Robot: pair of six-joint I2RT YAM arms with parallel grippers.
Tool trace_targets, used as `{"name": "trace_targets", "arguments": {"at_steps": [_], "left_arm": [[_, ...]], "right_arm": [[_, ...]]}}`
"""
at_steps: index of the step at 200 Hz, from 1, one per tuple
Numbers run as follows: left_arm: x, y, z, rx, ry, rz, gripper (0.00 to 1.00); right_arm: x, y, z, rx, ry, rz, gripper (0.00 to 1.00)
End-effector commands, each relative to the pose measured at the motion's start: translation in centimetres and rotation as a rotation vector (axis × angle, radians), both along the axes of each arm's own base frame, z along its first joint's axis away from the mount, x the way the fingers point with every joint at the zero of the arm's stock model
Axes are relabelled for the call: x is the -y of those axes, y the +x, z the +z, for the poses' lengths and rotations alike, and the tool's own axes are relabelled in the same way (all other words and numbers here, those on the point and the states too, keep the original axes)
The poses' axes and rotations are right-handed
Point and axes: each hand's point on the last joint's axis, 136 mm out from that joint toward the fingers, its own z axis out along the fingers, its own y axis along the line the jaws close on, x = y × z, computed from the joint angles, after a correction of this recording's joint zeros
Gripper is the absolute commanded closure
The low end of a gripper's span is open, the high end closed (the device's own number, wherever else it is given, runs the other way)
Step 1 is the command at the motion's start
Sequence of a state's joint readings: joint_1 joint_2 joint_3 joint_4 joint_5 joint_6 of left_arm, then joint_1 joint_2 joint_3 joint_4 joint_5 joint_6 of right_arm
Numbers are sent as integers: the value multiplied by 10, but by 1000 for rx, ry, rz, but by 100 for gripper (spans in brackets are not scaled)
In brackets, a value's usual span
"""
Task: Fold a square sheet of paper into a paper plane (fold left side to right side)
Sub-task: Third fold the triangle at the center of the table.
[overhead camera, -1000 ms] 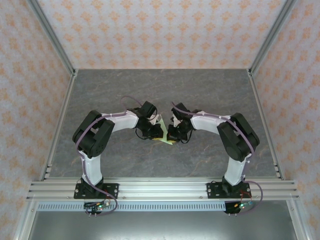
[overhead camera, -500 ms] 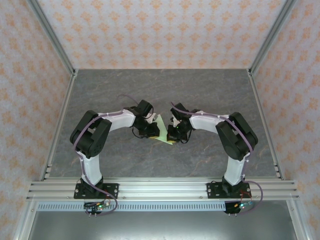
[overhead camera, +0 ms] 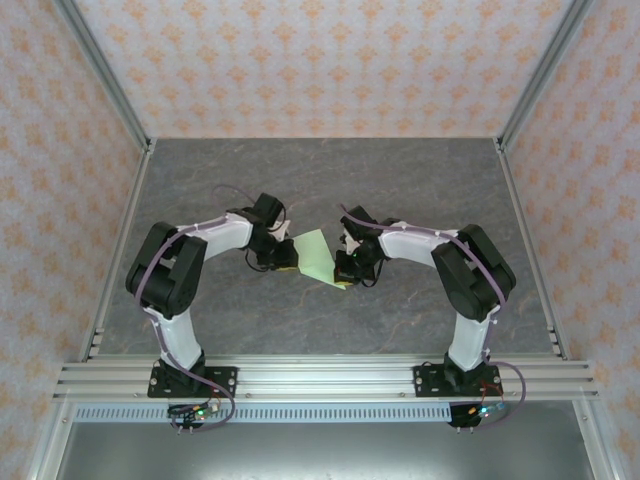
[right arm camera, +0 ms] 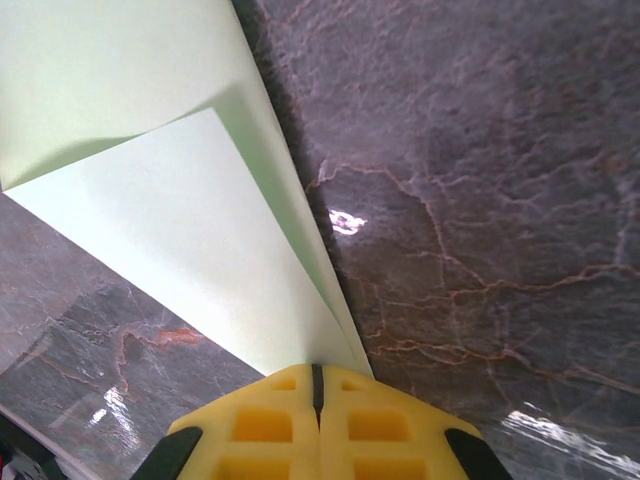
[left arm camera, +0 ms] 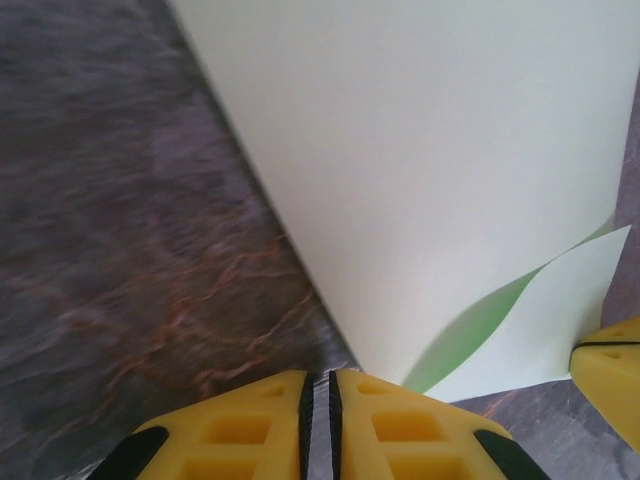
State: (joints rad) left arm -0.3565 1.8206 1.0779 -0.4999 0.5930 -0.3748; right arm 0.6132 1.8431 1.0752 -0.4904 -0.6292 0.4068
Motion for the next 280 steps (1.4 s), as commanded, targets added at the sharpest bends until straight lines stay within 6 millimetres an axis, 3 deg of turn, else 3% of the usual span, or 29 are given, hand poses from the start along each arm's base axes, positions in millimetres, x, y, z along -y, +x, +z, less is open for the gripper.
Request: {"name": "trace_targets", "arguments": {"at_steps": [1,36,64,91,150,186,225,240,245,280], "left_arm": [[-8,1,30,57,0,17,84],[31,-7,57,85,-135,-33,84],[61,-12,47,61,-149,-95,84],[75,-9,29,30,-133,-118,84],[61,-8,0,-3,-23,-111,84],[50,-21,-16,-33,17,-102,85],[44,-27,-25,-46,40,-95,85],[43,-26,-25,-43,44,-94,85],[41,-29,-35,-68,58,-93,85],[40,-29,-37,-69,66,-88,85]], "right_arm": [[49,-28,-33,-101,-249,-12,100],[46,-24,-32,-94,-243,-14,100],[45,-23,-31,-93,-237,-16,100],[44,-22,-31,-91,-234,-17,100],[36,-18,-23,-67,-200,-24,100],[18,-7,5,-1,-98,-62,100],[-16,3,30,60,20,-105,100],[-27,5,30,60,56,-127,100],[-29,5,28,54,57,-132,100],[-38,9,15,36,42,-146,100]]}}
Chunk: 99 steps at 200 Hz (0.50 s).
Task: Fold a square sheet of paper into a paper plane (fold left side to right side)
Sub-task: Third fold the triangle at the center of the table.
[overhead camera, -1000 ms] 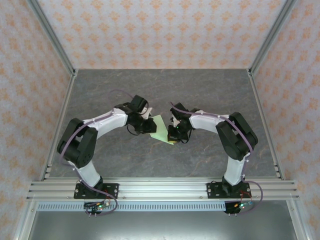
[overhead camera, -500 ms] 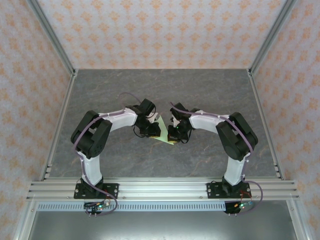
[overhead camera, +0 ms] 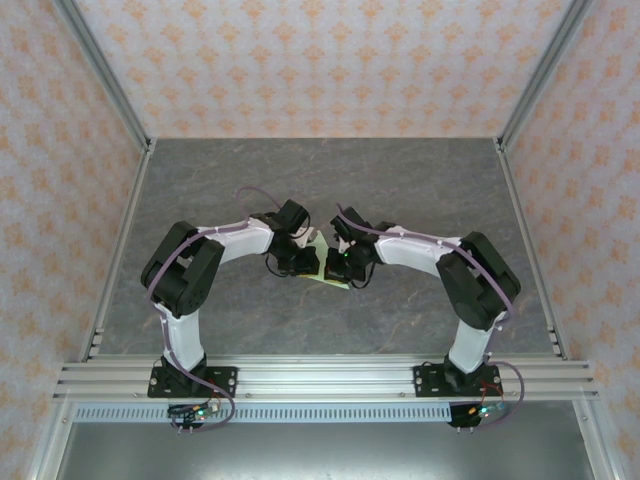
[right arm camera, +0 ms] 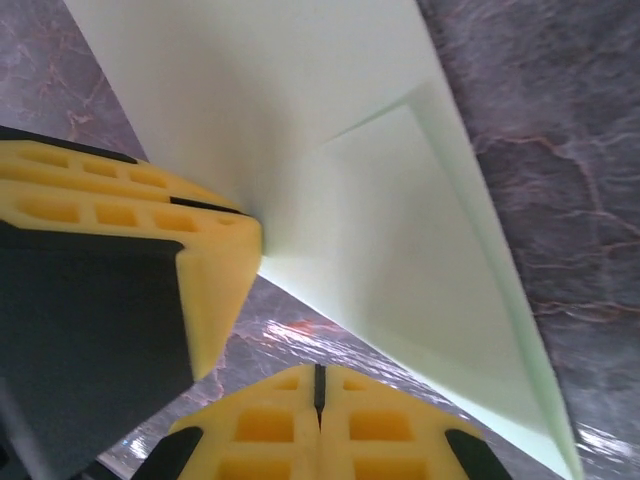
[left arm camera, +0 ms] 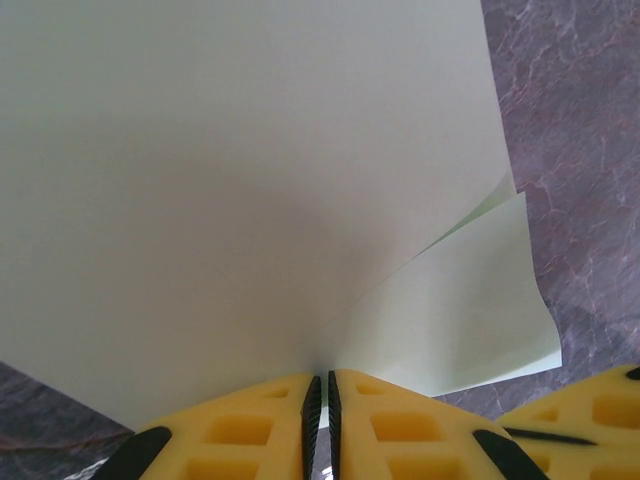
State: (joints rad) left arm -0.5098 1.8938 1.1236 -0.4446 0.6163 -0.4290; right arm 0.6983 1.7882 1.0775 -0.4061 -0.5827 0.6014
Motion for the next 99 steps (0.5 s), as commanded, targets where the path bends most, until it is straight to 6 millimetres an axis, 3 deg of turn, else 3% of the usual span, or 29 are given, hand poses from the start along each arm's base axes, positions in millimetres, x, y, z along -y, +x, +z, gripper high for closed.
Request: {"name": "trace_targets", "arguments": {"at_steps": [1,46,99], "left_arm": [[-20,-13,-28,-53,103,22,85],[-19,-13,-31,-60,103,27,86],[-25,-15,-35,-61,133,28,86]], "right_arm": [[-7,9,-7,-9,-1,-48,100],[-5,8,-20,-38,-37,-53,100],[23,-8,-35,-74,-158,-58,100]]}}
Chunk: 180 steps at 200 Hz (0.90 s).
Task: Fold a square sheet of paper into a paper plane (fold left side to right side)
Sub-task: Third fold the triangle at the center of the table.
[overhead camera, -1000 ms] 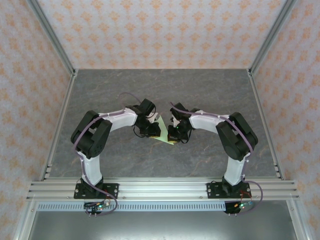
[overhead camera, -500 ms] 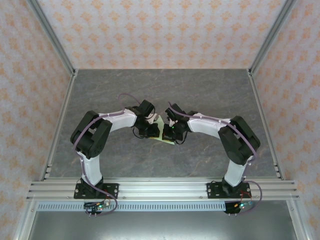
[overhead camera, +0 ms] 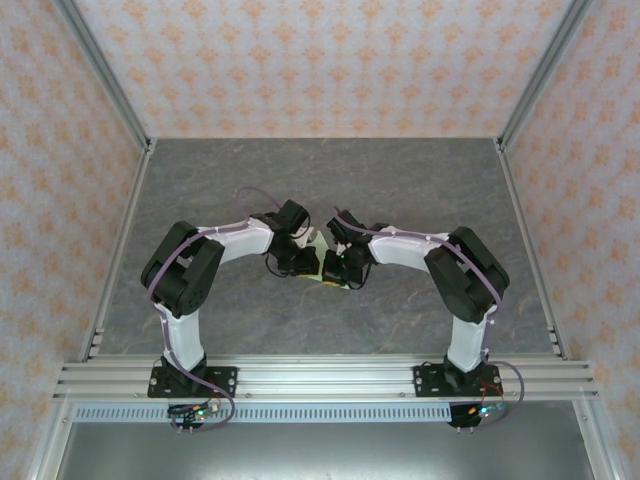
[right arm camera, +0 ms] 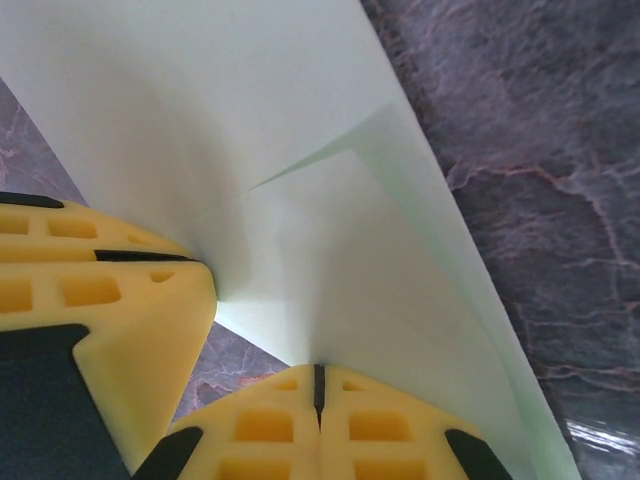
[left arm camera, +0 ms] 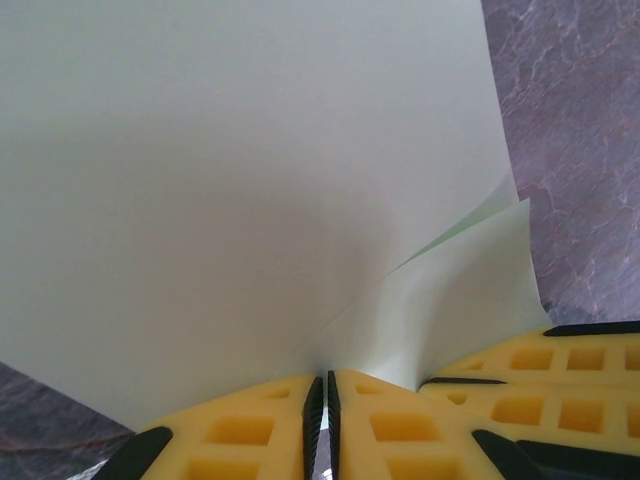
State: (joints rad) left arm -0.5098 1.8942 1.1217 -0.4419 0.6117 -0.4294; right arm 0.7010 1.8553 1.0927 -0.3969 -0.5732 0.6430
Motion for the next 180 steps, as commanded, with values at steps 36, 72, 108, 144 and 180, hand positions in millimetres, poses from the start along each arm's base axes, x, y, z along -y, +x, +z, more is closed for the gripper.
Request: {"name": "trace_targets", "arguments": {"at_steps": [36,72,108,144,180], "left_arm": [[-29,-15,-40,-65,155,30,87],[-32,-16,-44,-67,176,30,87],[-33,-16,-45,-67,179,31,87],[-31,-14,-42,-60,170,29,87],[-22,-9,-33,-47,119,34,86]], "right_arm": [[40,-18,-13,-31,-150,-32,100],[57,-22,-11,-39,-169,-53,100],[76,-33,-13,-62,-205,-53,100],[98,-45,-18,-81,-239,-68,100],[106,-48,-17,-72,-239,-61,100]]}}
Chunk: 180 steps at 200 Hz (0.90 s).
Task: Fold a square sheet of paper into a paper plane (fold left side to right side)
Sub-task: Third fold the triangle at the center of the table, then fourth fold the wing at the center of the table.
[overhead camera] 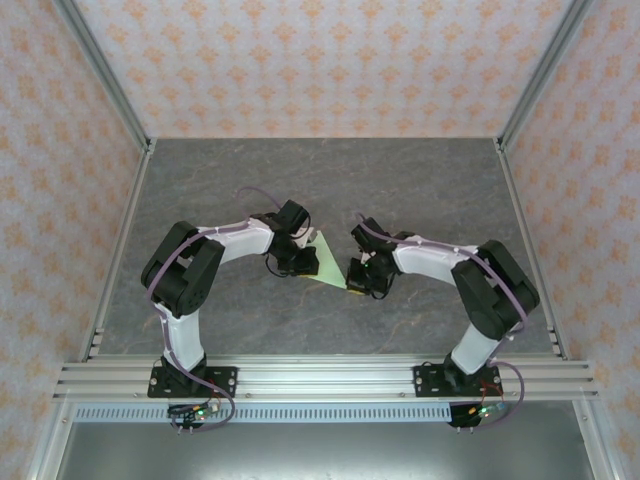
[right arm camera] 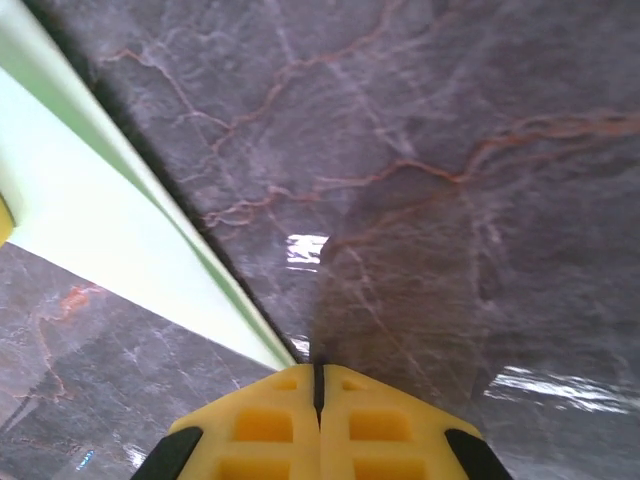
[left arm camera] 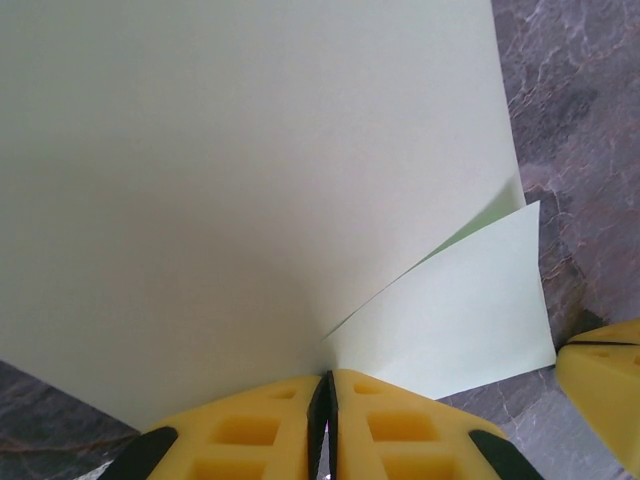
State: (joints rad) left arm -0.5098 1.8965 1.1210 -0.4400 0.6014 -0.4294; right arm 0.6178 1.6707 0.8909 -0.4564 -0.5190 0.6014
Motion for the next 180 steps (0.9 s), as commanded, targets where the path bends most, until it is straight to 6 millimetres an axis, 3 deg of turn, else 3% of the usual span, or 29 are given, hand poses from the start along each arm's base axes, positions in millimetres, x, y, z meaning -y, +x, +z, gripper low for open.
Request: {"name": "trace_targets", "arguments": {"at_steps": [1,33,55,74,94,128,143,180], "left_arm": [[-20,-10,-31,-49,107,32,86],[-8,-3,-14,-23,42,34,81],[6,8,25,39,-63,44,74],[9,21,58,101,-136,79,70],[-8,35,82,145,-165,168,61],[-46,43,76,117,-173,320,56],[-44,44,73,105,-197,327,53],[-36,48,65,79,-250,352,47]], "right_arm": [[38,-23,-14,-66,-149,0,100],[30,-2,13,50,-128,56,100],[23,17,46,183,-101,113,99],[18,30,70,293,-86,168,85],[16,39,86,406,-111,221,70],[4,49,90,540,-76,266,52],[-4,53,86,563,-48,289,46],[-18,52,86,598,2,367,44]]}}
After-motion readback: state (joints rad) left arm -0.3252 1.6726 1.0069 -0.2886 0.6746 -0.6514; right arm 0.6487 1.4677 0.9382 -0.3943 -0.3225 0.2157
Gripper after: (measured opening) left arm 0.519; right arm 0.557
